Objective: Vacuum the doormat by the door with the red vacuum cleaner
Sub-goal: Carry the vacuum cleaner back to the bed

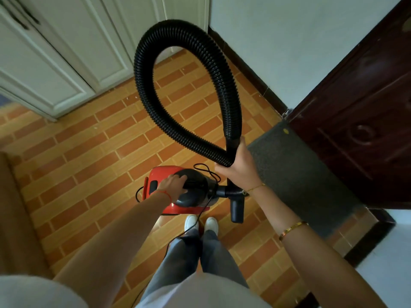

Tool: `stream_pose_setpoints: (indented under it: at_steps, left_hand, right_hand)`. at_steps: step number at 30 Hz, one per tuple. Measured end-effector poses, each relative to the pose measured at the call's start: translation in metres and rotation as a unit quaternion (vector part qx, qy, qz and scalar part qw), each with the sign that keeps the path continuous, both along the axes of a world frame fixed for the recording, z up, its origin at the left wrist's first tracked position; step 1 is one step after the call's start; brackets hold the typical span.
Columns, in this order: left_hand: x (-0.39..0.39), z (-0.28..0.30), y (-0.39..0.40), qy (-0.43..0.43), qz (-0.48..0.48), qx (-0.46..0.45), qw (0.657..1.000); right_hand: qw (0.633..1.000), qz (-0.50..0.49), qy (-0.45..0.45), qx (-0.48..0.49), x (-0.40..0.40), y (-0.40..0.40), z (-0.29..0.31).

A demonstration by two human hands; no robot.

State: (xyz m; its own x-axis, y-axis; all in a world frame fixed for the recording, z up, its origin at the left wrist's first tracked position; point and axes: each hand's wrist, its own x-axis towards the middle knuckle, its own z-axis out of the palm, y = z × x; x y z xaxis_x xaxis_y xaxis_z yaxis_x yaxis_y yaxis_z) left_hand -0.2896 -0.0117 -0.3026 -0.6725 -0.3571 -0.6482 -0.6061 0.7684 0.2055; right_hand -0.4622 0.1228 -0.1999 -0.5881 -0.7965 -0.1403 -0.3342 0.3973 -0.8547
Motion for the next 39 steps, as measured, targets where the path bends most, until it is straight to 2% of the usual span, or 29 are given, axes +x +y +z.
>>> stream_pose_setpoints:
  at_steps: [7,14,21,30,39]
  left_hand:
    - [0.043,0.033,0.016,0.014,0.042,-0.01,0.999]
    - [0.098,0.044,0.026,0.014,0.142,-0.016,0.99]
    - [0.168,0.051,0.031,0.029,0.264,-0.034,0.963]
    - [0.286,0.062,0.034,0.044,0.424,-0.069,0.902]
    - [0.435,0.06,0.036,0.029,0.579,-0.074,0.811]
  right_hand:
    - [0.998,0.052,0.019,-0.015,0.029,0.001,0.031]
    - [0.989,0.141,0.044,-0.017,0.067,-0.025,0.048]
    - [0.965,0.253,0.058,-0.036,0.121,-0.066,0.058]
    - [0.907,0.413,0.064,-0.044,0.239,-0.137,0.072]
    - [0.834,0.548,0.039,-0.042,0.405,-0.202,0.074]
